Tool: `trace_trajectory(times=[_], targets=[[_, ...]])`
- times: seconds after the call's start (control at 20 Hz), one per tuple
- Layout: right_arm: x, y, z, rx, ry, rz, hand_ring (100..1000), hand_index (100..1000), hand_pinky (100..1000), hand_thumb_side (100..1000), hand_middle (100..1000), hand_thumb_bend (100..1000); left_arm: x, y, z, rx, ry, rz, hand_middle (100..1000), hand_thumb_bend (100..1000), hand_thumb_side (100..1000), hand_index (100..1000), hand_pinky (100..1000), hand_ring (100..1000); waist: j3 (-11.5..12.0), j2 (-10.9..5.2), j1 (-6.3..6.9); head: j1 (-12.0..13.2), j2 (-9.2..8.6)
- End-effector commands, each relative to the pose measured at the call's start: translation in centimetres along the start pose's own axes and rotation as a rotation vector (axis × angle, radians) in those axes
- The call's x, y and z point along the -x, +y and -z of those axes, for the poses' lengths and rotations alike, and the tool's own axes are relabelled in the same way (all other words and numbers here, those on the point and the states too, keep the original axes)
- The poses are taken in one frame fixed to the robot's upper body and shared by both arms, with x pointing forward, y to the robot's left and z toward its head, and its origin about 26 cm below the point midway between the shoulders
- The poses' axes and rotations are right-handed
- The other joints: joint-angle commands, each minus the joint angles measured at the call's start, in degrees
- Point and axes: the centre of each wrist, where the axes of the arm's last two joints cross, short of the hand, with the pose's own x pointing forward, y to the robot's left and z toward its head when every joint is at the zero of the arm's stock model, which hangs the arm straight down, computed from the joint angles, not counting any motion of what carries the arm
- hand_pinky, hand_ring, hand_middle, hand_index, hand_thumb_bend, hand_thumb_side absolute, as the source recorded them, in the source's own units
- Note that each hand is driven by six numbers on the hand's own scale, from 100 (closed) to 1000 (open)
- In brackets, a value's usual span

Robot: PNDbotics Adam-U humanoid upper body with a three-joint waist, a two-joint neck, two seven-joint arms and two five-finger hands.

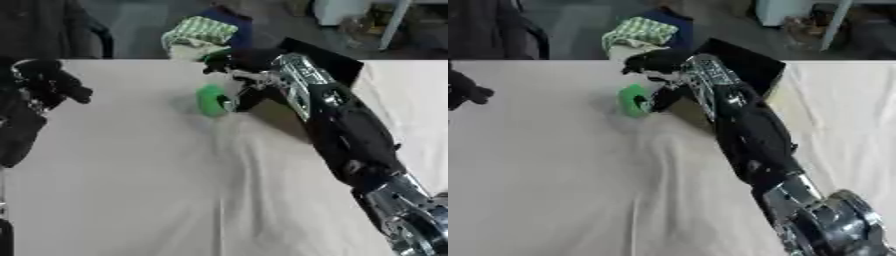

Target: Pick up objects on the table and place them in the box.

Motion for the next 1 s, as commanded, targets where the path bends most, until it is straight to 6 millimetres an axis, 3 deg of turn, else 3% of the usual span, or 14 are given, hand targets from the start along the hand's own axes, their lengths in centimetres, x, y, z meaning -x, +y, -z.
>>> trace_trajectory(times=[0.05,0.6,1.0], targets=[[0.3,-1.0,-0.2,-0.002,0.012,-0.04,1000,1000,1000,534,1000,100,-0.8,0.4,0.8,0.025,-0.03,0.023,660,100,712,862,813,653,0.3,-0.76,0.46,-0.7,-1.08],[0.4,0.0,-0.2,-0.025,0.024,-0.038,1000,1000,998,553,1000,100,-0.4,0.9,0.6,0.049,-0.044,0.038,641,100,713,863,812,642,1.6,0.33,1.3,-1.5,-1.92],[0.8,0.0,-0.5,0.023,0.037,-0.031,1000,1000,992,466,1000,100,-0.1,1.1,0.6,0.06,-0.05,0.043,628,100,715,863,811,633,2.0,0.96,1.68,-1.8,-1.95]])
